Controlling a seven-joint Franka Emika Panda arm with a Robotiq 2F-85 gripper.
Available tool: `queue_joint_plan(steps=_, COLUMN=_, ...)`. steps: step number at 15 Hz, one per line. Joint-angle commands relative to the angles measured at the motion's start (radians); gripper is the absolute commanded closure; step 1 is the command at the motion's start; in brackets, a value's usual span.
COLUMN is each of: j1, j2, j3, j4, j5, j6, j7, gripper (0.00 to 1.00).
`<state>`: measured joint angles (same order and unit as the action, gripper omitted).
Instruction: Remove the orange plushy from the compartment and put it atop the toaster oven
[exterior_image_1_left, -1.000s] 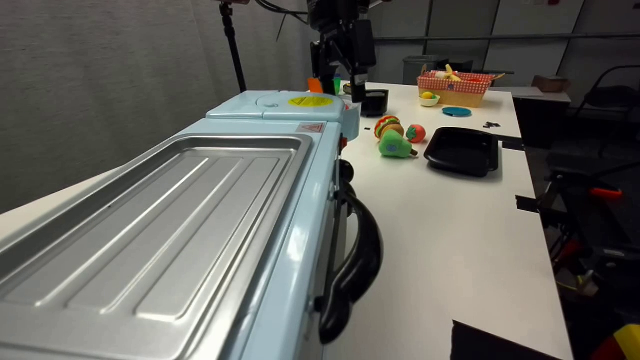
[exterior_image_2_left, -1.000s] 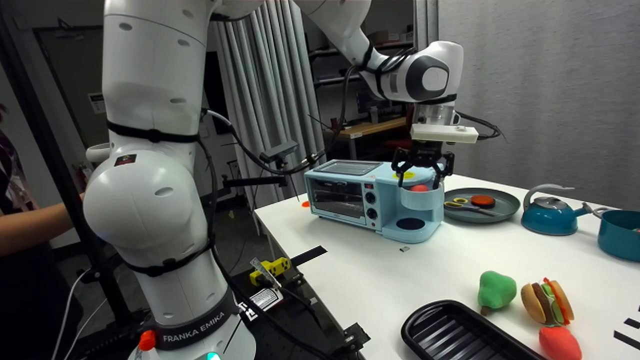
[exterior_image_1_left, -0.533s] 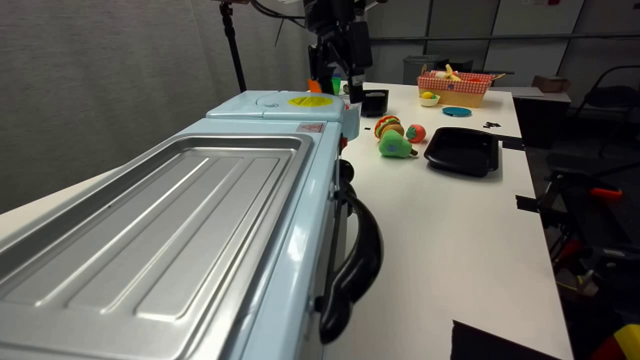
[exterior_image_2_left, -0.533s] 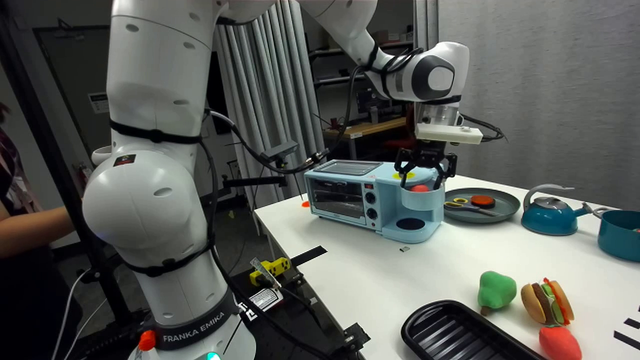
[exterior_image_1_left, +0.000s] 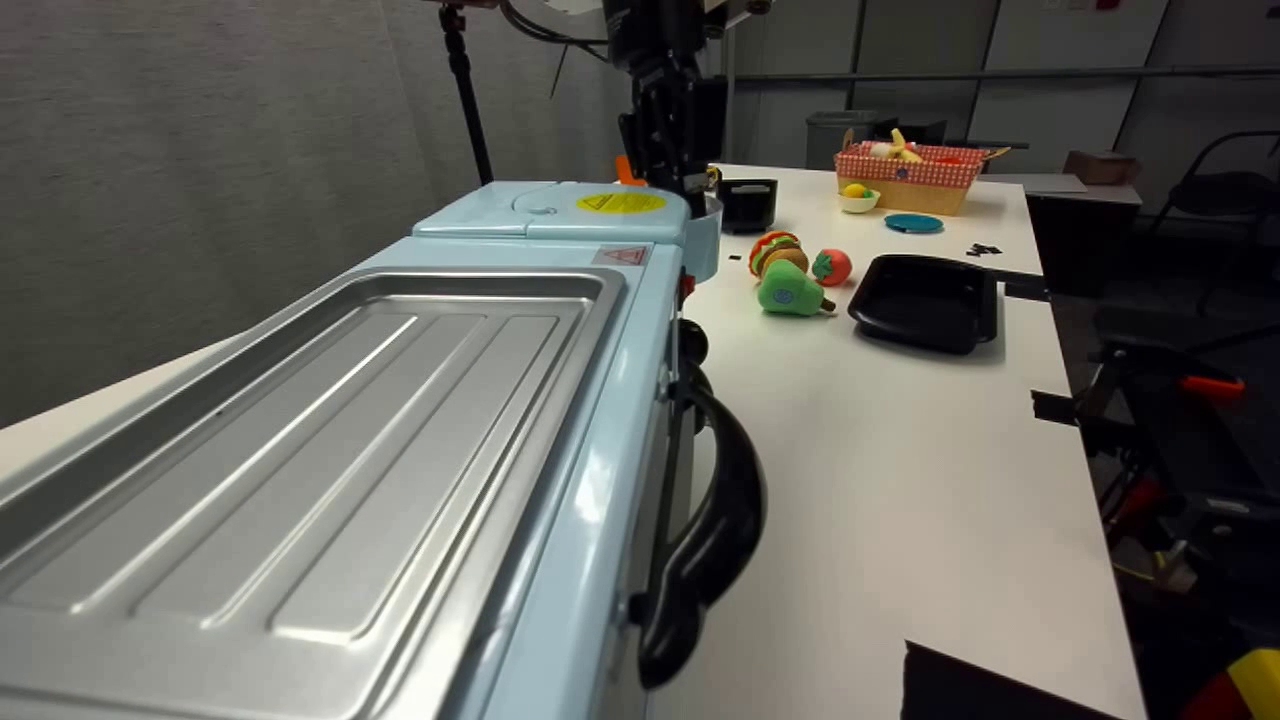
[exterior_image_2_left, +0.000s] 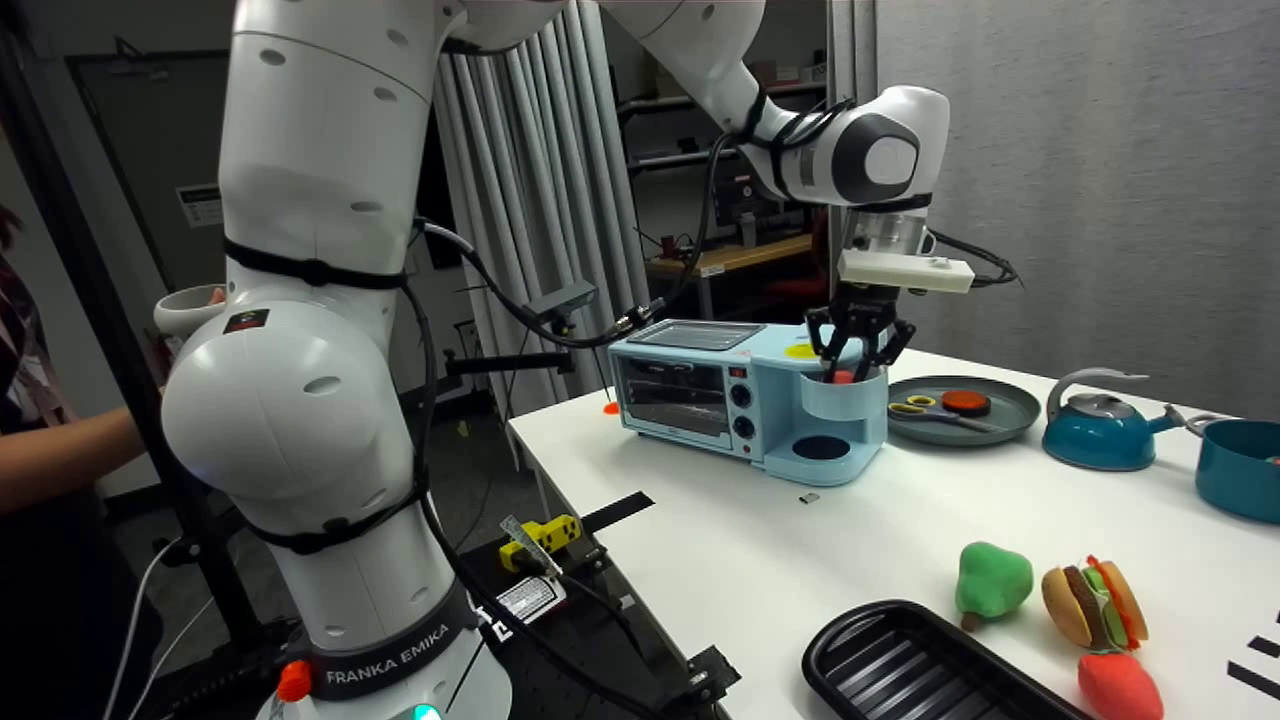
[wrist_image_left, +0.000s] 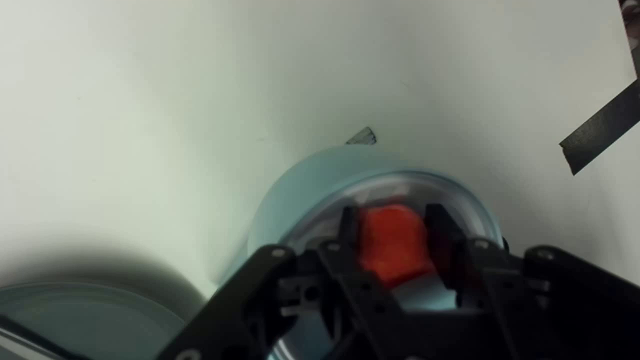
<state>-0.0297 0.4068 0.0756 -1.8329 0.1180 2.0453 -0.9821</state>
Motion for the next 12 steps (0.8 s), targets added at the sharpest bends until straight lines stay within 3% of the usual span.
queue_joint_plan(steps=1, j1=-0.027, j2=0.003, j3=0.022, j4=0.014, j5=0.038, j6=-0.018, j7=-0.019, gripper=0.93)
queue_joint_plan(steps=3, j1=-0.025, j2=-0.002, j3=0.016, j4=0.007, j5=0.032, j6=-0.015, j7=-0.006, gripper=1.0)
queue_joint_plan(steps=12, j1=0.028, j2=-0.088, j3=0.012, j4=-0.022, j5=-0.094, j6=0.005, j7=0.075, gripper=0.98)
